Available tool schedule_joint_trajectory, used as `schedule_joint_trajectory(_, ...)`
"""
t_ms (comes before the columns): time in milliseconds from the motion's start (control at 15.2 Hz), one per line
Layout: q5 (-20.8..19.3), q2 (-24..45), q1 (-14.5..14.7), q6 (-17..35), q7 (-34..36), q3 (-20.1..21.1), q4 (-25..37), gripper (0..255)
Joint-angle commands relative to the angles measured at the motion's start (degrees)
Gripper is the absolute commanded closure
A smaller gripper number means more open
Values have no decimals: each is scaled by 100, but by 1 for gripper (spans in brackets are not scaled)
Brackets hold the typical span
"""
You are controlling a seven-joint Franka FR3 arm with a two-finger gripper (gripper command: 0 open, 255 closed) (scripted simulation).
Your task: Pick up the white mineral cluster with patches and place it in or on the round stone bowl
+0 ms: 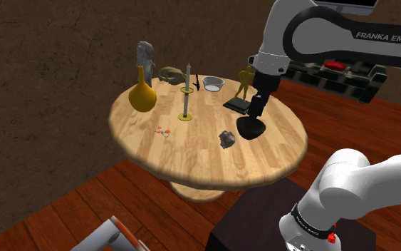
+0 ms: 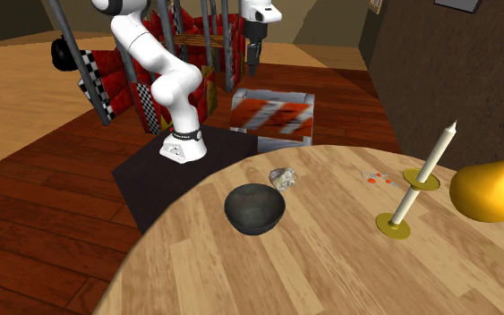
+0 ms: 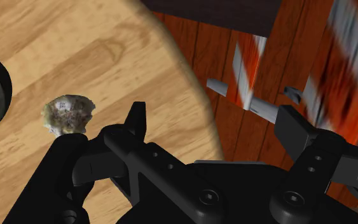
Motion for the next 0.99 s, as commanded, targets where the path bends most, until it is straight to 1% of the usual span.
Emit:
schedule_joint_trajectory(0, 0, 0, 0, 0, 0, 0, 0, 0)
schedule_joint_trajectory(462, -402, 509, -213, 1507, -615, -358, -707, 0)
schedule_joint_trajectory(924, -716, 1502, -425, 3103, -1182, -746, -985, 0)
